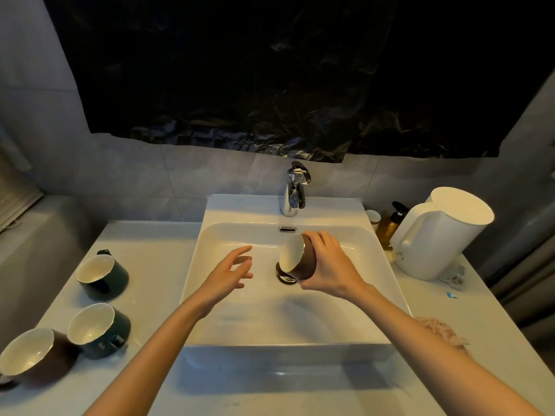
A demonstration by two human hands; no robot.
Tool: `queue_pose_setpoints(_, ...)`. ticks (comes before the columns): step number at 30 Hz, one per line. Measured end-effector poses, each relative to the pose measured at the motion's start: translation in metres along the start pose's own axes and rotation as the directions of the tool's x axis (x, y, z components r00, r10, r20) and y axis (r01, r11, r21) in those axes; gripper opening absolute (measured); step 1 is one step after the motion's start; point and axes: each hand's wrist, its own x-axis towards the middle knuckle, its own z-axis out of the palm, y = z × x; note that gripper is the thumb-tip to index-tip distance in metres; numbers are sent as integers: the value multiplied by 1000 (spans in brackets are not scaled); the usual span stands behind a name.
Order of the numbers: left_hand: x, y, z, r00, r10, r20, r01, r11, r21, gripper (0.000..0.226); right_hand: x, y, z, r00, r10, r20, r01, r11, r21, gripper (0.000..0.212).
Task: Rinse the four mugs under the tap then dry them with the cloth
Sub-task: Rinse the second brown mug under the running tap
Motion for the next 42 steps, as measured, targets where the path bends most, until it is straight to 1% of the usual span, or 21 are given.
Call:
queue_pose_setpoints(2, -4, -7, -3, 1000, -5, -22, 5, 1000, 20, 37, 1, 4, -5, 998, -59, 18, 62, 965, -256, 102)
queue_pose_setpoints(4, -8, -11, -2, 1000, -10, -28, 11, 1000, 24, 36, 1, 9, -7, 990, -130, 57, 141, 878, -457, 95)
queue_pose_setpoints(6, -12, -13, 0, 999, -24, -38, 25, 1000, 13, 34, -1, 13, -8, 965, -235, 117, 252, 710, -658, 87)
queue_pose_setpoints(8, -15, -14, 4, 998, -39, -54, 39, 999, -1, 33, -3, 14, -10, 918, -328, 224, 362, 458, -812, 79)
queue_pose_setpoints(11, -16, -15, 11, 997, -55, -54, 55, 999, -1, 31, -2, 17, -9, 842, -365, 398, 467, 123, -875, 69)
queue_pose_setpoints(13, -17, -13, 16, 997, -62, -48, 62, 998, 1, 32, 3, 17, -9, 820, -325, 470, 491, -19, -871, 80)
queue_pose_setpoints(14, -17, -12, 19, 997, -64, -44, 64, 998, 2, 32, 6, 16, -9, 816, -321, 481, 495, -45, -868, 84)
queue_pose_setpoints(15, -18, -11, 21, 997, -63, -43, 64, 998, 7, 32, 8, 14, -10, 818, -336, 467, 489, -23, -872, 83)
queue_pose_setpoints(16, -18, -10, 23, 997, -59, -42, 60, 998, 20, 32, 9, 12, -11, 834, -360, 418, 471, 72, -879, 81)
queue_pose_setpoints(17, -19, -10, 25, 998, -50, -44, 52, 998, 42, 31, 9, 10, -14, 865, -373, 336, 440, 241, -865, 79)
queue_pose_setpoints(18, -19, -10, 24, 998, -37, -50, 41, 996, 74, 30, 8, 8, -16, 904, -357, 236, 386, 444, -809, 81)
queue_pose_setpoints(20, -21, -8, 21, 998, 4, -70, 6, 990, 142, 30, 2, 2, -21, 968, -244, 57, 234, 799, -554, 89)
queue_pose_setpoints(21, -23, -6, 18, 996, 29, -79, -16, 987, 161, 32, -1, -4, -24, 985, -174, -6, 159, 913, -377, 93)
queue_pose_setpoints(22, -26, -3, 14, 995, 52, -88, -37, 986, 163, 35, -3, -10, -25, 993, -107, -44, 97, 978, -186, 96)
queue_pose_setpoints(24, -34, 7, 5, 990, 91, -105, -75, 986, 149, 41, -5, -27, -28, 999, -2, -40, 8, 986, 169, 97)
queue_pose_setpoints(26, -42, 19, -4, 986, 127, -104, -109, 980, 166, 46, -4, -43, -27, 998, 41, 39, -54, 889, 455, 93)
queue_pose_setpoints(28, -49, 29, -14, 982, 155, -104, -135, 975, 175, 39, 0, -59, -24, 989, 27, 146, -114, 771, 627, 88)
queue_pose_setpoints(31, -59, 35, -35, 978, 145, -152, -125, 983, 132, 17, 10, -81, -15, 974, -19, 227, -150, 694, 704, 83)
queue_pose_setpoints(33, -65, 34, -52, 985, 102, -138, -93, 993, 71, 16, 20, -97, -5, 966, -59, 251, -143, 685, 715, 80)
queue_pose_setpoints(37, -70, 21, -90, 994, -49, -99, 48, 999, -9, 27, 46, -131, 26, 941, -164, 295, -81, 738, 670, 86)
queue_pose_setpoints(42, -61, -15, -149, 986, -100, -133, 89, 992, -88, 27, 87, -179, 77, 929, -201, 311, -23, 807, 591, 93)
